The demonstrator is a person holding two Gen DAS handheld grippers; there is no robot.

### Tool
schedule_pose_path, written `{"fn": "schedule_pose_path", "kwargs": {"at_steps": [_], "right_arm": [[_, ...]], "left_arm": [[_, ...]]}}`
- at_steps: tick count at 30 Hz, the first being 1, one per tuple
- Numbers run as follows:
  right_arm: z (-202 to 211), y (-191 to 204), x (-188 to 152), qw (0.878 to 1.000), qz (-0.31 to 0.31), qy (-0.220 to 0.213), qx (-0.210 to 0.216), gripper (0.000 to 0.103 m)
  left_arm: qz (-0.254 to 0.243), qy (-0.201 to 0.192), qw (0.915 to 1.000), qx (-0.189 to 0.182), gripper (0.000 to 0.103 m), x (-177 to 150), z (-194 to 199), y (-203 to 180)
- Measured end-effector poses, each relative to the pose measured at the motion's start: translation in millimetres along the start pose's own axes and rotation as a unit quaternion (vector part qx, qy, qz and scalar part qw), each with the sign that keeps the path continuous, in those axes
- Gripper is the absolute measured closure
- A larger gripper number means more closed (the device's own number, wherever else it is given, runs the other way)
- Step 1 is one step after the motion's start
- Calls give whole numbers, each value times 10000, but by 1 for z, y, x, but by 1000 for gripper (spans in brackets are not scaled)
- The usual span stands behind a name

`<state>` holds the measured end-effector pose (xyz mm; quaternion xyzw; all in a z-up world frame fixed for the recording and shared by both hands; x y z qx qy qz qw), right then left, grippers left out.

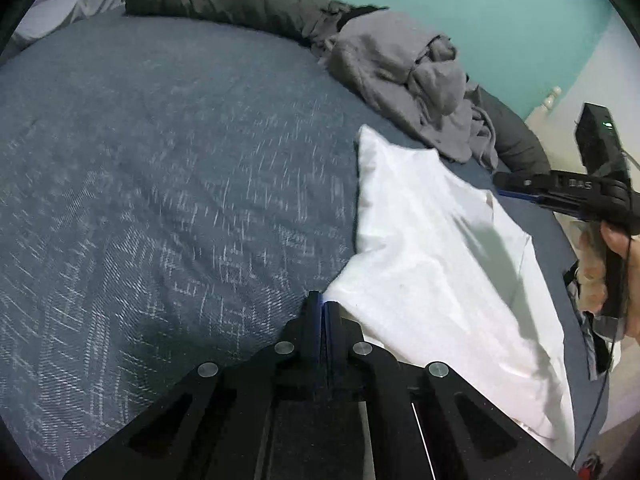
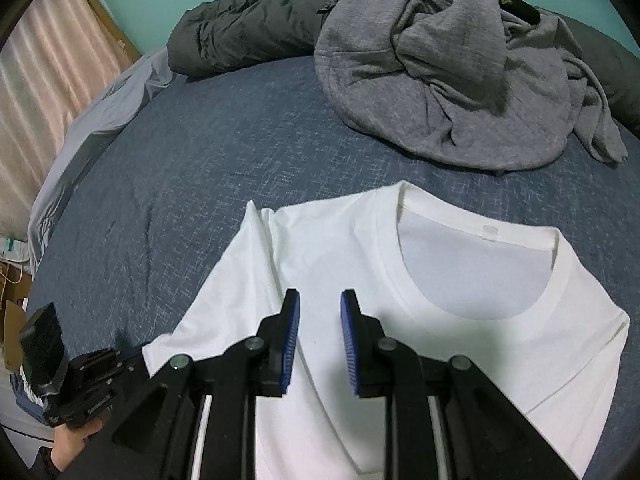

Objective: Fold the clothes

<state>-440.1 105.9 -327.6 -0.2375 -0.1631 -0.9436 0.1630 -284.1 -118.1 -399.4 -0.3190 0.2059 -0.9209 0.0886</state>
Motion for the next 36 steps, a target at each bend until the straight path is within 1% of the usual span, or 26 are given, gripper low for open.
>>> {"fn": "schedule_pose_path", "kwargs": {"at_steps": [3,9,12,15,20,22,24,26,27,29,31,34,35,36], "right_arm": [[5,-4,-6,10000,-45,10,-26,83],[28,-6,-26,10000,-18,34,-30,83],[43,-6,-38,10000,35,29,-22,83],[60,-8,-51,10000,-33,-47,54,83],[81,-17,-86,9990,-319,-128,283,83],[85,-22,-101,9982,-470,-143,347,83],[86,-28,-116,9970,-649,-121,396,83],[86,-34,-125,9962,-765,-94,402,83],[86,-37,-130,9959,-817,-76,393,83],[87,-41,-134,9952,-888,-81,392,83],[88,-44,-137,9946,-954,-98,403,83],[89,-45,-137,9941,-987,-131,429,83],[90,-44,-137,9941,-985,-142,438,83],[90,-44,-137,9940,-983,-150,452,83]], "left_arm": [[69,2,10000,-71,102,1,-2,3],[-27,84,9999,-52,101,2,-7,2],[5,141,9998,-123,97,0,0,2],[115,215,9996,-124,97,-8,10,5],[308,353,9984,-330,97,-26,22,7],[452,440,9967,-504,96,-30,22,7],[524,450,9957,-613,91,-32,23,6],[543,454,9953,-657,88,-32,23,4],[552,455,9951,-679,88,-32,23,3],[543,497,9948,-705,88,-33,20,1],[653,518,9937,-751,88,-32,18,1],[720,400,9929,-861,88,-27,26,-2],[681,386,9932,-862,87,-26,27,-5],[623,390,9937,-843,83,-25,28,-7]]}}
Point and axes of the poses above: each gripper's, at about its wrist camera, not at the fingertips, and z roughly against the way its jaws point, y to its left, x to its top, the point moved 5 cm from there along -z, roughly the way its jaws point, and after that the axes turned 1 degree about -x, right-handed, at the moved point
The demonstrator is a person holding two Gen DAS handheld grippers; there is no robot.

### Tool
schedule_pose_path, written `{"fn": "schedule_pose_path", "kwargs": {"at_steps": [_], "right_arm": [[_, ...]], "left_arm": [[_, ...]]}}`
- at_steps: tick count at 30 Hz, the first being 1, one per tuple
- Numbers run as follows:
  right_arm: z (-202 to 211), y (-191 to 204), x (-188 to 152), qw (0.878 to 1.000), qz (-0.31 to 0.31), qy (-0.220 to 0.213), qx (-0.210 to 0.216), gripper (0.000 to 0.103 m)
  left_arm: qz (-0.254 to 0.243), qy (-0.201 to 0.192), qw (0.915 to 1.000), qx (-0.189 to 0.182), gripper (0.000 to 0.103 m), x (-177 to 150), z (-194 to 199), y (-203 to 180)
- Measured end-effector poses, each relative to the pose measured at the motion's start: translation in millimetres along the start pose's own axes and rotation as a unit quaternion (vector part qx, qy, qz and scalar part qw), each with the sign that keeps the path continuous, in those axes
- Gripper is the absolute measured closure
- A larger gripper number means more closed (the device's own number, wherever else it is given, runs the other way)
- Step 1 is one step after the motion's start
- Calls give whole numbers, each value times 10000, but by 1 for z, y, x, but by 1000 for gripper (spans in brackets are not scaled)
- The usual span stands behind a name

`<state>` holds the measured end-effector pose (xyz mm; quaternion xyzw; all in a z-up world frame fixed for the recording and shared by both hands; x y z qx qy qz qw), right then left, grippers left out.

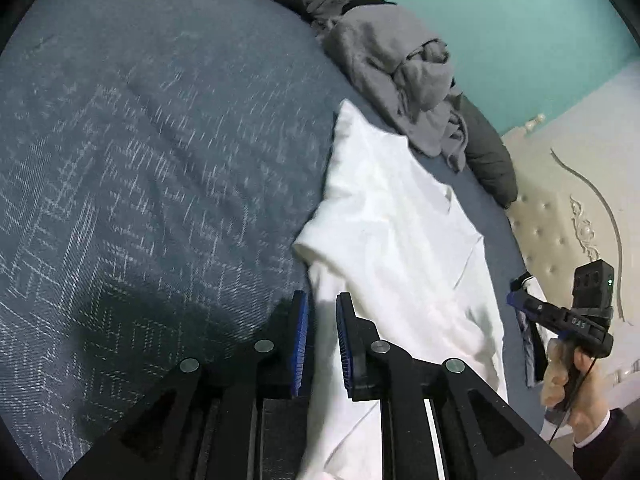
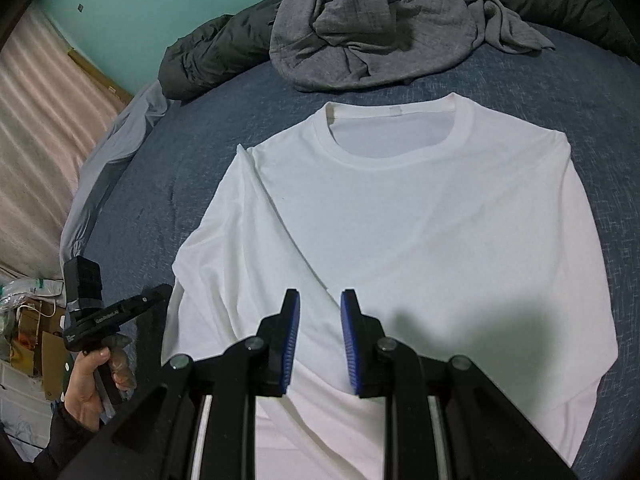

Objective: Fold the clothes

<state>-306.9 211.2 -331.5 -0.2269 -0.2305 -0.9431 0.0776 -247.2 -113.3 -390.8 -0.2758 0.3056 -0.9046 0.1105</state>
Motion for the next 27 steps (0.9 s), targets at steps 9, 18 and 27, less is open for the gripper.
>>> {"fn": "schedule_pose_path", "kwargs": {"at_steps": [9,18,27], "right_arm": [[-3,14,-6,9999,162,43,38,83],[3,17,-10,9998,203,16,11,83],[8,9,-20,10000,74,59,-6,83]], "left_arm": [[-330,41,9974,631,102,-3,-7,9],[-142,-88,9988,471,103,4,2,20],[150,-37,9998,80,90,12,-14,16]]}}
Point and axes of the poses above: each gripper's, at about its wrist camera, not at the fingertips, and z roughly against the way its jaws point, y to its left, x to its top, the point moved 5 cm from there along -z, roughly the way its jaws point, and after that the axes turned 1 degree about -x, right-handed, at the moved point
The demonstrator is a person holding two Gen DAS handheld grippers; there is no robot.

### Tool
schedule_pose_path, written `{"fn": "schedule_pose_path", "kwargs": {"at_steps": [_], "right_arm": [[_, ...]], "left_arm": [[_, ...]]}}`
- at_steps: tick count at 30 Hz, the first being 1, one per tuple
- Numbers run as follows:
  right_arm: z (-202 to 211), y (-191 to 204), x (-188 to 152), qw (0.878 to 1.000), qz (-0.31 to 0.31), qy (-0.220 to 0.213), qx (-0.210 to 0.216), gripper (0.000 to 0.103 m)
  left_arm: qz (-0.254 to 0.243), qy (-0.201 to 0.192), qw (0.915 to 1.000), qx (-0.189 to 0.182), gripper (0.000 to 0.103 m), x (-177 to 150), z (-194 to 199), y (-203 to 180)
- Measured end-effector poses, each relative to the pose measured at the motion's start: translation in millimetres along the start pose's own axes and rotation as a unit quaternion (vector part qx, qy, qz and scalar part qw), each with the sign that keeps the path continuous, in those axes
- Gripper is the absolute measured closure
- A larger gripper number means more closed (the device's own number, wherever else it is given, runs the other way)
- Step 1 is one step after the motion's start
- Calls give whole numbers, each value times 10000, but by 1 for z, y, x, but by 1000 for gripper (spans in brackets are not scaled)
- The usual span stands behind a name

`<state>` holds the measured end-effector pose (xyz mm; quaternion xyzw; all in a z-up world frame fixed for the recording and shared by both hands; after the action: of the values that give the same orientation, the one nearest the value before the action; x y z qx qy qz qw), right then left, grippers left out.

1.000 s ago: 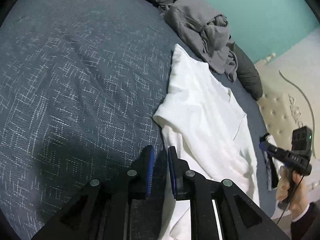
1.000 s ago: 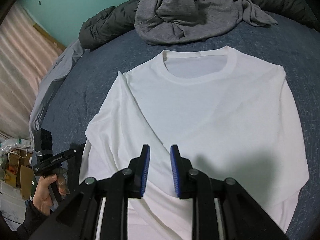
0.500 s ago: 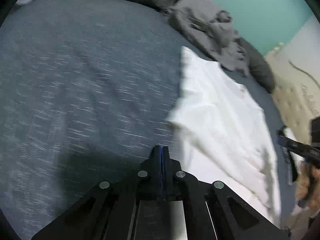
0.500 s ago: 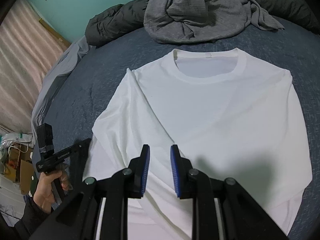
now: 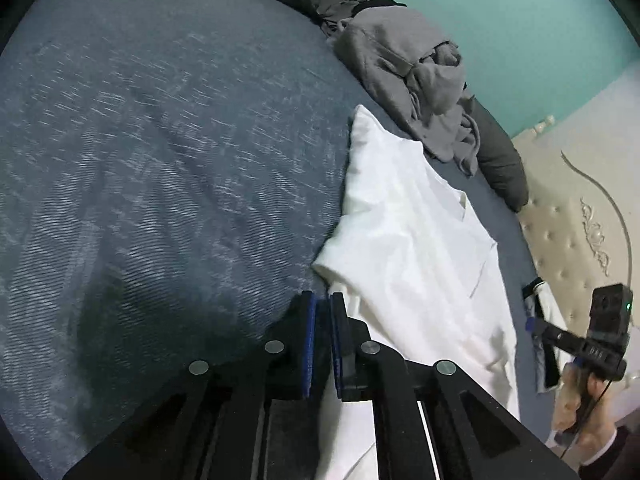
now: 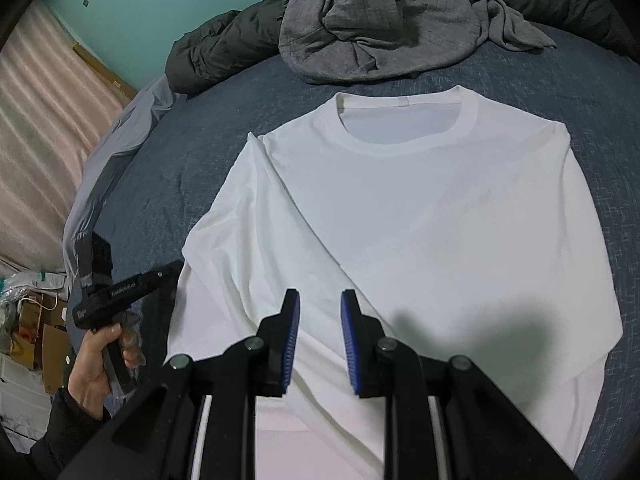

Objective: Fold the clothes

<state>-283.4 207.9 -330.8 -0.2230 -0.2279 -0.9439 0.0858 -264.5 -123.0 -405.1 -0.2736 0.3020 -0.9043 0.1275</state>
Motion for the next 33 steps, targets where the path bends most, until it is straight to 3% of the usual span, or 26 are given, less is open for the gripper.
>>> {"fn": "schedule_pose_path", "kwargs": {"at_steps": [9,16,20,27,29,30,33], "right_arm": [[3,-5,2,10000,-29,-32,-2,83],[0,-7,0,10000,-78,-11,26,83],[0,-6,1,10000,-55,-13,32,83],[-1,-5,2,10000,-65,-6,31,83],[-2,-5,1,10000,-64,5,33,83],[-3,-5,0,10000,-64,10,33,83],[-4,-5,0,10000,-71,22,28,83]], "left_arm": [[207,-25,9995,-226,93,5,-5,4],[319,-77,9993,-188,93,8,-1,9],[251,5,9996,-163,87,7,-7,6],[238,41,9993,-273,87,8,-15,3],[172,44,9995,-269,90,9,-18,1],[112,38,9997,-236,97,10,-19,0],[16,-42,9999,-125,100,14,-17,-1]]}}
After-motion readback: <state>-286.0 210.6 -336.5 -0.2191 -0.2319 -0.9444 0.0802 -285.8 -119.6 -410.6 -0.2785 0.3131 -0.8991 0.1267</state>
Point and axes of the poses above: each gripper's, at about its wrist camera, not at the fingertips, and z roughly against the way its jaws point, y to its left, x to its top, the point moved 5 cm from there along -z, roughly the way its jaws point, and after that the axes turned 1 degree about -x, right-handed, at the moved point
